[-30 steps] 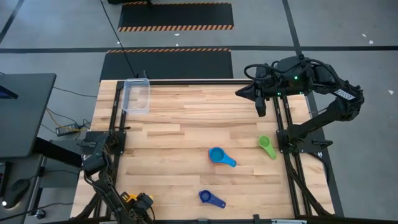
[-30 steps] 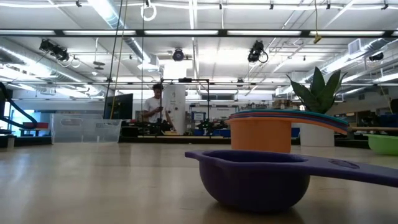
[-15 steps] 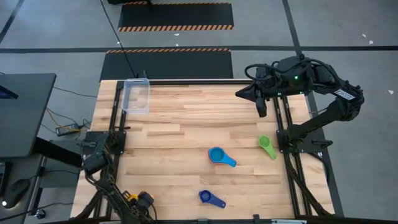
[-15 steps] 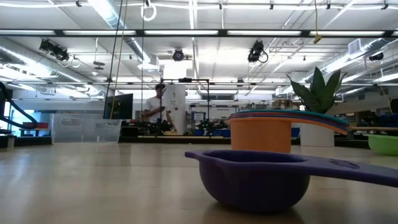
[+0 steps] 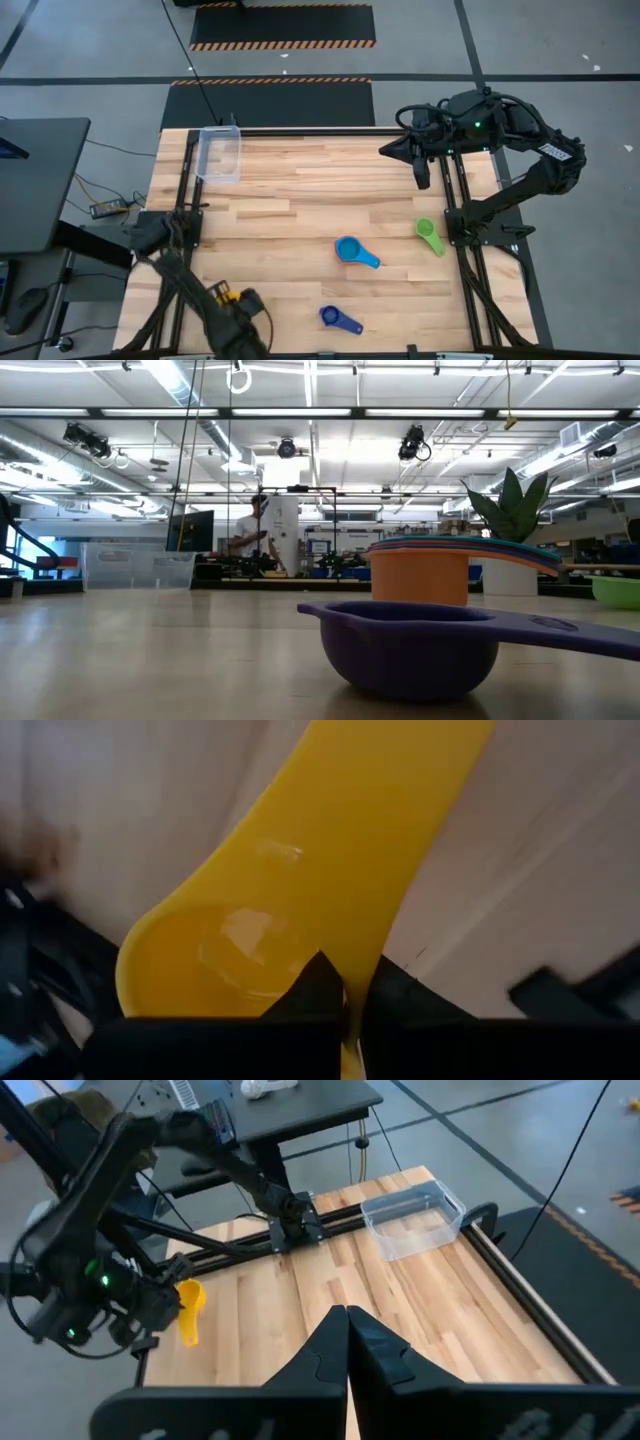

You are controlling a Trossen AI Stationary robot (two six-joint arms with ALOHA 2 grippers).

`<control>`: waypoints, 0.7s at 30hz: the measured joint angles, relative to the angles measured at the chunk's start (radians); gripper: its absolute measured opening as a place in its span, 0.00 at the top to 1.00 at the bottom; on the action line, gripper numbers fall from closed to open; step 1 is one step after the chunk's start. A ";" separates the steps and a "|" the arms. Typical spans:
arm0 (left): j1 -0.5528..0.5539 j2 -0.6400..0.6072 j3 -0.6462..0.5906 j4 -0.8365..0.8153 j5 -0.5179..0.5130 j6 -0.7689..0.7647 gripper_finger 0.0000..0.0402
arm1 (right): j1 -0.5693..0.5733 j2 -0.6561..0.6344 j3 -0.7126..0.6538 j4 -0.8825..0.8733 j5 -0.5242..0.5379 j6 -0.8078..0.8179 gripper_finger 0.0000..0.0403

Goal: Nest measuring cups in basket
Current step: Stack the yellow measuring cup on top of the light blue measuring cup

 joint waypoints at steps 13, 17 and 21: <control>0.384 -0.257 0.001 0.248 -0.153 0.636 0.97 | 0.000 -0.078 0.000 -0.031 0.001 -0.123 0.99; 0.529 -0.250 0.001 0.276 -0.097 0.827 0.97 | 0.000 -0.091 0.000 -0.039 0.022 -0.111 0.99; 0.649 -0.246 0.001 0.304 -0.090 1.029 0.97 | 0.000 -0.090 0.000 -0.059 0.092 -0.112 0.99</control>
